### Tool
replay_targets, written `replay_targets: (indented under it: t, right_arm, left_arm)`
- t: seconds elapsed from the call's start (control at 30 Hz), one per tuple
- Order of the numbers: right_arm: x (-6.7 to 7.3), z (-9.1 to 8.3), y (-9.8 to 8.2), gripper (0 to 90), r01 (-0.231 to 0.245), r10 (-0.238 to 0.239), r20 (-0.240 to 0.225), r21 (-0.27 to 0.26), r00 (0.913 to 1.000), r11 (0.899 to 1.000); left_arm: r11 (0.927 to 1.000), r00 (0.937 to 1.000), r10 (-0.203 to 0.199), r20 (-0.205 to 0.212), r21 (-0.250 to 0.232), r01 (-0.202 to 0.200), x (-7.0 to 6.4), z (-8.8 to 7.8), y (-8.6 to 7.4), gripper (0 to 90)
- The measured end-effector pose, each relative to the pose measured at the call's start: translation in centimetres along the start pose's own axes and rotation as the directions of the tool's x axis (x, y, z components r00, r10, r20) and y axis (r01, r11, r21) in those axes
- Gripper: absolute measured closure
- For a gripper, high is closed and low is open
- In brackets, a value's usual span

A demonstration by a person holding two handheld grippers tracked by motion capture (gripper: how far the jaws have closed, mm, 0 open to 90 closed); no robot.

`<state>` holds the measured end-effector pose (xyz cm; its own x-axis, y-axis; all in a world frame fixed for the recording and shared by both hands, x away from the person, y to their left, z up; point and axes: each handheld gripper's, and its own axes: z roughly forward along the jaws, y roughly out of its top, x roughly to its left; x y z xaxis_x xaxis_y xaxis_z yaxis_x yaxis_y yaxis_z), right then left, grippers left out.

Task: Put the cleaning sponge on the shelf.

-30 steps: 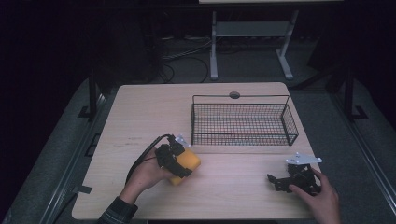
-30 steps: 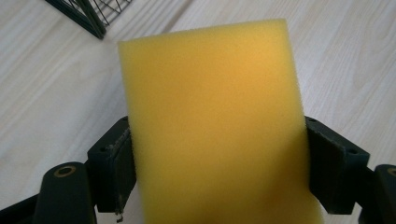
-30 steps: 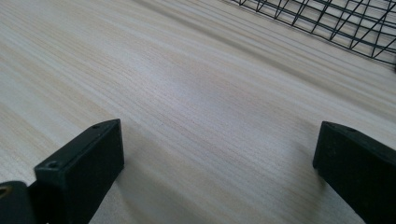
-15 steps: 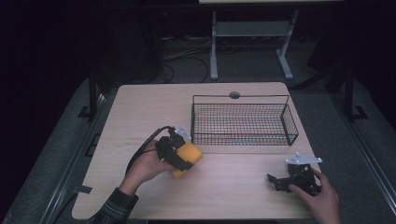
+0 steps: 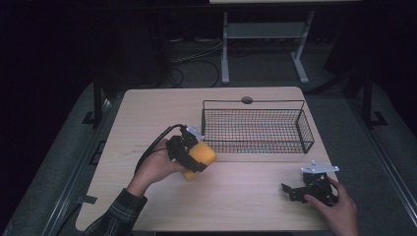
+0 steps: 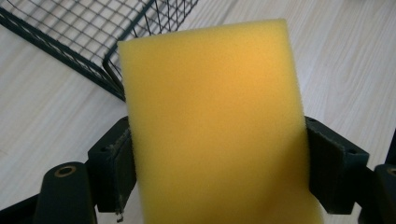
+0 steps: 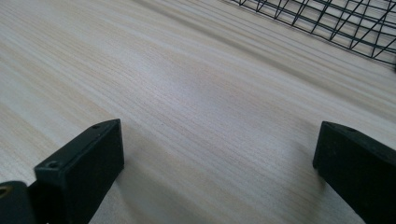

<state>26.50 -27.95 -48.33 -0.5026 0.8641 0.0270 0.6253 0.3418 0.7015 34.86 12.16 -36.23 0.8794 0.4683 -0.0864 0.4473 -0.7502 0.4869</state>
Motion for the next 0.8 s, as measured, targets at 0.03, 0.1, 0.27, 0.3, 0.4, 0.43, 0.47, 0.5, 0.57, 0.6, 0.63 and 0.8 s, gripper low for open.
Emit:
replay_targets:
  t: [0.03,0.1,0.27,0.3,0.4,0.43,0.47,0.5,0.57,0.6,0.63,0.8]
  right_arm:
    - [0.0,0.0,0.0,1.3,0.000,0.000,0.000,0.000,1.0000,1.000]
    - [0.0,0.0,0.0,1.3,0.000,0.000,0.000,0.000,1.0000,1.000]
    - [0.0,0.0,0.0,1.3,-0.001,0.001,-0.001,0.000,1.0000,1.000]
    - [0.0,0.0,0.0,1.3,-0.001,0.001,-0.001,0.000,1.0000,1.000]
    - [0.0,0.0,0.0,1.3,-0.001,0.001,-0.001,0.000,1.0000,1.000]
    - [0.0,0.0,0.0,1.3,-0.001,0.001,-0.002,0.000,1.0000,1.000]
    - [0.0,0.0,0.0,1.3,-0.001,0.001,-0.002,0.000,1.0000,1.000]
    - [0.0,0.0,0.0,1.3,-0.001,0.001,-0.001,0.000,1.0000,1.000]
    - [0.0,0.0,0.0,1.3,-0.001,0.001,-0.001,0.000,1.0000,1.000]
    - [0.0,0.0,0.0,1.3,-0.001,0.001,-0.001,0.000,1.0000,1.000]
    - [0.0,0.0,0.0,1.3,-0.001,0.001,-0.002,0.000,1.0000,1.000]
    - [0.0,0.0,0.0,1.3,-0.001,0.001,-0.002,0.000,1.0000,1.000]
  left_arm:
    - [1.0000,1.0000,0.005,0.000,-0.002,-0.005,0.0,-0.1,0.2,21.3]
    - [0.9999,0.9999,0.011,0.000,-0.005,-0.011,0.1,-0.6,0.9,21.3]
    - [0.9996,0.9996,0.026,0.003,-0.010,-0.026,0.6,-1.3,2.2,21.3]
    - [0.9995,0.9995,0.031,0.004,-0.011,-0.031,0.7,-1.4,2.5,21.3]
    - [0.9993,0.9994,0.036,-0.001,-0.007,-0.036,1.0,-1.7,3.4,21.3]
    - [0.9993,0.9993,0.037,0.001,-0.010,-0.037,1.1,-1.8,3.7,21.3]
    - [0.9993,0.9993,0.037,0.001,-0.010,-0.037,1.1,-1.8,3.7,21.3]
    - [0.9992,0.9992,0.040,-0.001,-0.008,-0.040,1.3,-1.9,4.2,21.3]
    - [0.9992,0.9992,0.040,0.002,-0.006,-0.040,1.5,-1.9,4.7,21.3]
    - [0.9992,0.9992,0.040,0.002,-0.006,-0.040,1.5,-1.9,4.7,21.3]
    - [0.9991,0.9991,0.043,-0.002,-0.007,-0.043,1.6,-1.9,5.0,21.3]
    - [0.9989,0.9989,0.048,-0.005,-0.001,-0.048,2.1,-1.7,6.0,21.3]
